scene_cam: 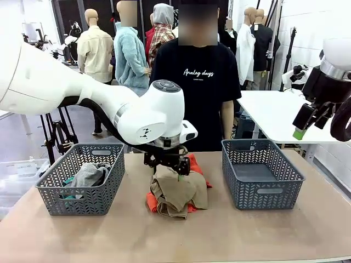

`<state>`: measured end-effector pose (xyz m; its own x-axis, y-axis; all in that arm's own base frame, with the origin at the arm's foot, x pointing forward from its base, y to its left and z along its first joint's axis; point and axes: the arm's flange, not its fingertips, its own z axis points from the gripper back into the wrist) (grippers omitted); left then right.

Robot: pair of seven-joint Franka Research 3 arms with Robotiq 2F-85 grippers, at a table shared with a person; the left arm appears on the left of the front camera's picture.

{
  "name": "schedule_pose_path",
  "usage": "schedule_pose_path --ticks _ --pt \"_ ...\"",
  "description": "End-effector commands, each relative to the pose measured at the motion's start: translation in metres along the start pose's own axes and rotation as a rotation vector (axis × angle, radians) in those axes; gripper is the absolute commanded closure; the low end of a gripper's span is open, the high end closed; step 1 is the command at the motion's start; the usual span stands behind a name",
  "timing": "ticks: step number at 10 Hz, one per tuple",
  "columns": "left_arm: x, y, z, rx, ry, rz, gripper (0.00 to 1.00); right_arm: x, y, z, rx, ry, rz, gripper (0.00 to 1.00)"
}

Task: Sort the tops and bottoms.
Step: Lift clothes from the center of the table with your left hand.

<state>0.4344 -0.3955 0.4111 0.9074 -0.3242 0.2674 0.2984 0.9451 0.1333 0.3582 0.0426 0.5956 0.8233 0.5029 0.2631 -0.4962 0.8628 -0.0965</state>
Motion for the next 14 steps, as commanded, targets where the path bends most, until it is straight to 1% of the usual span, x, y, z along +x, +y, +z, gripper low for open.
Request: schedule_pose_path --ticks 1,5,9,11,14 --pt "0.003 0.002 -0.004 0.001 -0.015 0.097 0.0 0.0 0.0 0.0 -0.006 0.012 -0.007 0.0" --pt "0.01 0.024 -0.01 0.005 0.009 0.272 0.0 0.0 0.0 0.0 -0.006 0.012 -0.007 0.0" --pt "0.014 0.039 -0.032 -0.029 0.034 0.369 0.0 0.0 0.0 0.0 -0.006 0.012 -0.007 0.0" --pt "0.014 0.04 -0.034 -0.031 0.026 0.393 0.0 0.0 0.0 0.0 -0.006 0.012 -0.007 0.0" --pt "0.01 0.035 -0.037 -0.07 0.084 0.406 0.0 0.0 0.0 0.0 -0.006 0.012 -0.007 0.0"
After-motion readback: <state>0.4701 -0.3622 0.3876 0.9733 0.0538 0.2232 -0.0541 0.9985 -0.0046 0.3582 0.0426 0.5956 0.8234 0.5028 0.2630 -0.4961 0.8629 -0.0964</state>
